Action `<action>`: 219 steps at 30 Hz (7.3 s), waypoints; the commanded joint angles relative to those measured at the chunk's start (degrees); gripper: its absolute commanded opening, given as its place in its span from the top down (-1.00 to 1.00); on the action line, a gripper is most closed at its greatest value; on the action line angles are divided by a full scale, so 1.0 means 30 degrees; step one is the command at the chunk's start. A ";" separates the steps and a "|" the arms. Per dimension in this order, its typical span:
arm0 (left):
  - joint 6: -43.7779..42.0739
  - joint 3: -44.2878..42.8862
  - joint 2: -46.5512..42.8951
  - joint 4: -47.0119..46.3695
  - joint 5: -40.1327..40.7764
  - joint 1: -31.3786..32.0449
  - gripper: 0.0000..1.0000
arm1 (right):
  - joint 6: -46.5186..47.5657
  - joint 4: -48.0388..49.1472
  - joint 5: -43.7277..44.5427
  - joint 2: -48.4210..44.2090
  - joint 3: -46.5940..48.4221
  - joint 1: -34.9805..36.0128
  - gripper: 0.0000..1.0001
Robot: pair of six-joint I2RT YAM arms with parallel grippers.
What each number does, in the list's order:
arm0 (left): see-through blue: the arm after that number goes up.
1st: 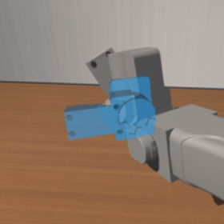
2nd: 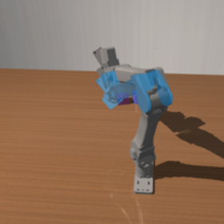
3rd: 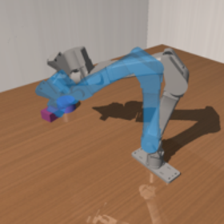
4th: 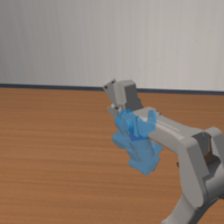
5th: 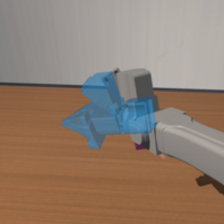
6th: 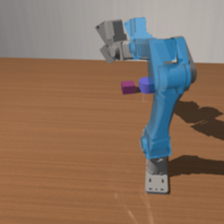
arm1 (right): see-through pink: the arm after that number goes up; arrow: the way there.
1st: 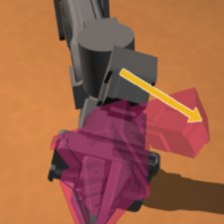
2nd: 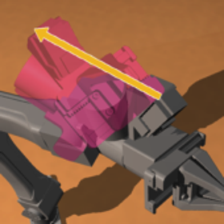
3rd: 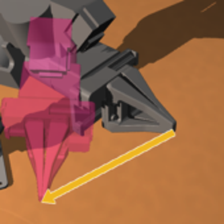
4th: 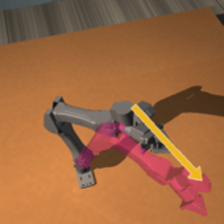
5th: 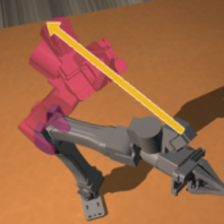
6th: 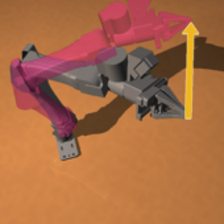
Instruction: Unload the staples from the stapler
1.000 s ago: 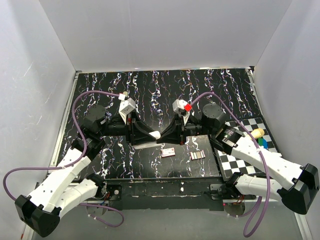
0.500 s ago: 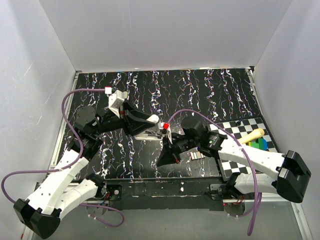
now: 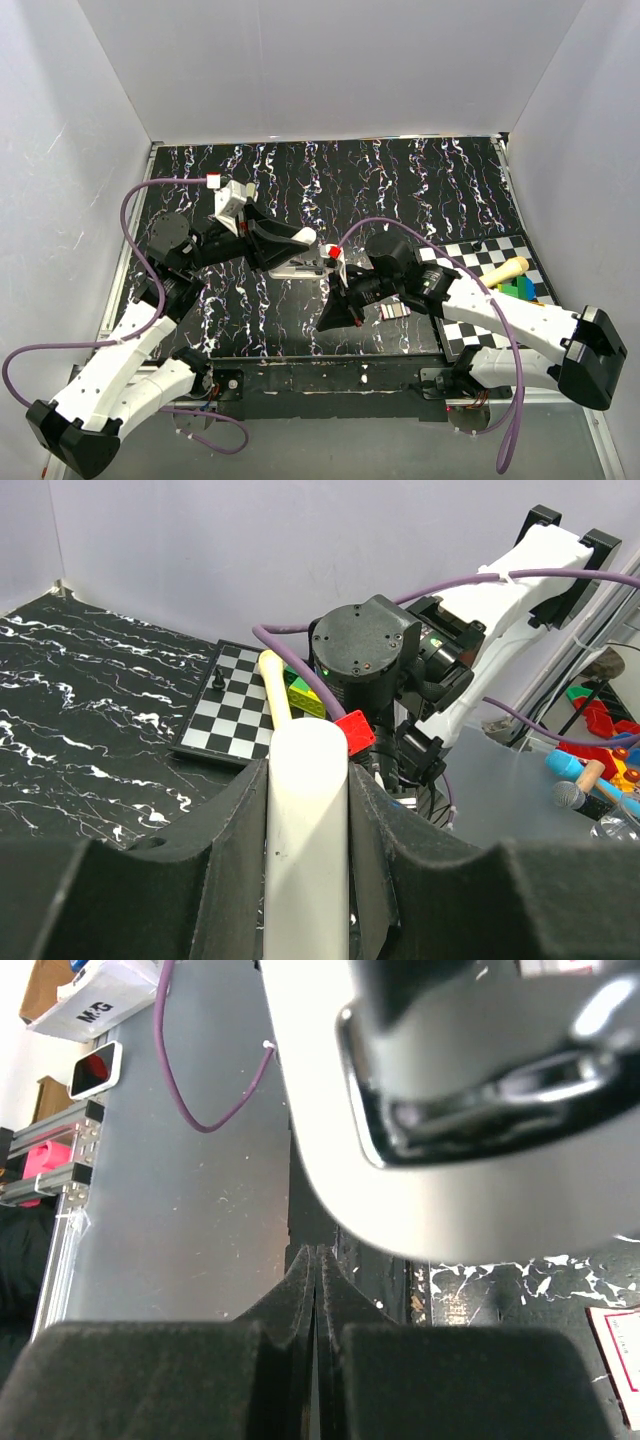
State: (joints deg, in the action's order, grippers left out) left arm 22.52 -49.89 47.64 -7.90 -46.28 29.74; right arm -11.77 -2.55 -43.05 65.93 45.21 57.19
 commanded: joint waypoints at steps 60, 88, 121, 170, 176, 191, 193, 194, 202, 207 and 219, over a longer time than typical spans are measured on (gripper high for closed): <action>-0.0098 -0.1651 0.0205 0.7702 1.5132 -0.0039 1.00 | -0.2400 -0.0532 0.8581 0.3364 0.7139 -0.2569 0.97; 0.5442 -0.0158 -0.0908 0.7116 1.2970 -0.0039 1.00 | -0.4692 0.4776 0.8460 0.4566 0.6198 -0.2100 0.97; 0.3948 0.2479 0.0174 0.1112 -0.1532 -0.0039 1.00 | 0.0378 0.4042 0.0993 0.1401 0.8483 -0.2100 0.97; -0.5018 -0.7394 0.7350 1.2127 1.8035 -0.1443 1.00 | -0.0938 -0.0441 0.9399 0.0697 0.2245 -0.4122 0.97; -0.4959 -0.7978 0.9517 1.1365 1.6718 -0.4077 1.00 | -0.1320 -0.0031 0.9749 0.1606 0.1659 -0.3156 0.97; -0.4607 -1.1435 1.7046 1.0720 1.4431 -0.8914 1.00 | -0.2200 0.0585 0.8257 0.3071 0.1687 -0.2598 0.97; -0.4578 -1.1933 1.8071 1.0632 1.4373 -0.9237 1.00 | -0.2141 0.0585 0.8080 0.3130 0.1746 -0.2569 0.97; -0.4578 -1.2109 1.8453 1.0603 1.4460 -0.9354 1.00 | -0.2112 0.0643 0.7935 0.3159 0.1804 -0.2598 0.97; -0.4314 -1.2550 2.0798 0.9783 1.5135 -0.9590 1.00 | -0.1994 0.0644 0.7289 0.3657 0.1834 -0.2569 0.97; -0.4373 -1.2842 2.1912 0.9636 1.6276 -0.9590 0.78 | -0.2024 0.0644 0.7201 0.3833 0.1776 -0.2569 0.97; -0.4139 -1.3458 2.3583 0.9753 1.6833 -0.9619 0.31 | -0.1966 0.1113 0.7113 0.4068 0.1658 -0.2540 0.97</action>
State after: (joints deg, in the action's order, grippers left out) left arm 9.47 -88.14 118.54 22.28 2.46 0.97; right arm -17.87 -2.33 -20.82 77.43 49.89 49.19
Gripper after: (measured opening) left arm 0.338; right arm 0.020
